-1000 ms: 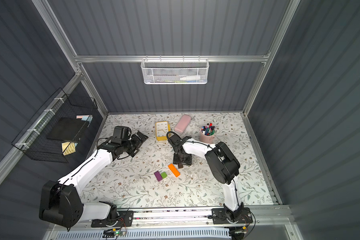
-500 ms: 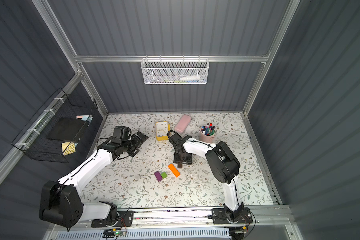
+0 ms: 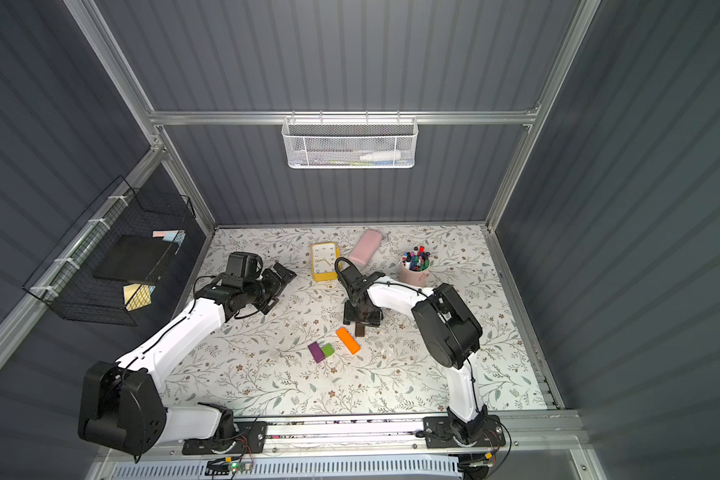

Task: Assemble the number 6 with building blocks
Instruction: Adjust the building block at the center of the board.

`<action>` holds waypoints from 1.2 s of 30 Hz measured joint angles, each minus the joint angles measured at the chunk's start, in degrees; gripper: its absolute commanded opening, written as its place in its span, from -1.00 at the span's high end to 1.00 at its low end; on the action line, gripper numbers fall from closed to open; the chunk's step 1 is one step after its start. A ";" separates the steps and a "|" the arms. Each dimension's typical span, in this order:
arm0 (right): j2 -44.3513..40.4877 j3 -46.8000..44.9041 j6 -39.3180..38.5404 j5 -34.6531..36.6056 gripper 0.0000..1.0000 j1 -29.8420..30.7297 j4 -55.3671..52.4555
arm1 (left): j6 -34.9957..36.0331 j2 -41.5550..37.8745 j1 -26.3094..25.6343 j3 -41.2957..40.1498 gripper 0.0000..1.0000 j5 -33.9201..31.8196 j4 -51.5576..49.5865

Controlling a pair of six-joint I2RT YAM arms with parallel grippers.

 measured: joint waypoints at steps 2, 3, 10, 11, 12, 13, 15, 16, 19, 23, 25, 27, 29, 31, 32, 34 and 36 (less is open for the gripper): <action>0.00 0.20 -0.09 -0.04 -0.34 0.00 0.00 | -0.02 0.00 0.00 0.00 -0.99 0.00 0.00; 0.00 0.35 -0.17 -0.07 -0.34 0.00 -0.02 | -0.02 0.00 0.00 0.00 -0.99 0.00 0.00; 0.02 1.46 -0.24 -0.26 -0.35 0.00 0.22 | 0.00 0.00 0.00 0.00 -0.99 -0.22 0.00; 0.02 1.46 -0.24 -0.26 -0.34 0.00 0.22 | 0.00 0.00 0.00 0.00 -0.99 -0.22 0.00; 0.02 1.46 -0.24 -0.28 -0.34 0.00 0.22 | 0.00 0.00 0.00 0.00 -0.99 -0.22 0.00; 0.02 1.49 -0.24 -0.28 -0.34 0.00 0.20 | 0.00 0.00 0.00 0.00 -0.99 -0.22 0.00; 0.04 1.49 -0.24 -0.33 -0.34 0.00 0.20 | 0.00 0.00 0.00 0.00 -0.99 -0.24 -0.02; 0.04 1.51 -0.24 -0.42 -0.34 0.00 0.20 | 0.00 0.00 0.00 0.00 -0.99 -0.22 -0.02; 0.22 1.84 -0.24 -0.52 -0.34 0.00 0.20 | 0.00 0.00 0.00 0.00 -0.99 -0.22 0.00; 0.37 2.34 -0.28 -0.72 -0.34 0.00 0.17 | 0.00 0.00 0.00 0.00 -0.99 -0.22 0.00; 0.70 2.69 -0.31 -0.72 -0.34 0.00 0.17 | -0.02 0.00 0.00 0.00 -0.99 -0.22 -0.02; 1.14 2.97 -0.42 -0.72 -0.34 0.00 0.22 | 0.00 0.00 0.00 0.00 -0.99 -0.22 0.00; 1.31 2.97 -0.42 -0.66 -0.34 0.00 0.07 | 0.00 0.00 0.00 0.00 -0.99 -0.22 -0.02; 1.33 2.97 -0.39 -0.22 -0.33 0.00 -0.13 | 0.00 0.00 0.00 0.02 -0.99 -0.22 0.00; 1.33 2.97 -0.39 0.33 -0.34 0.00 -0.42 | 0.00 0.00 0.00 0.00 -0.99 -0.22 0.00; 1.33 3.08 -0.17 1.79 -0.34 0.00 -1.40 | 0.00 0.00 0.00 0.02 -0.99 -0.20 0.00; 1.27 3.28 0.24 3.89 -0.34 0.00 -2.69 | 0.00 0.00 0.00 0.00 -0.99 -0.20 -0.02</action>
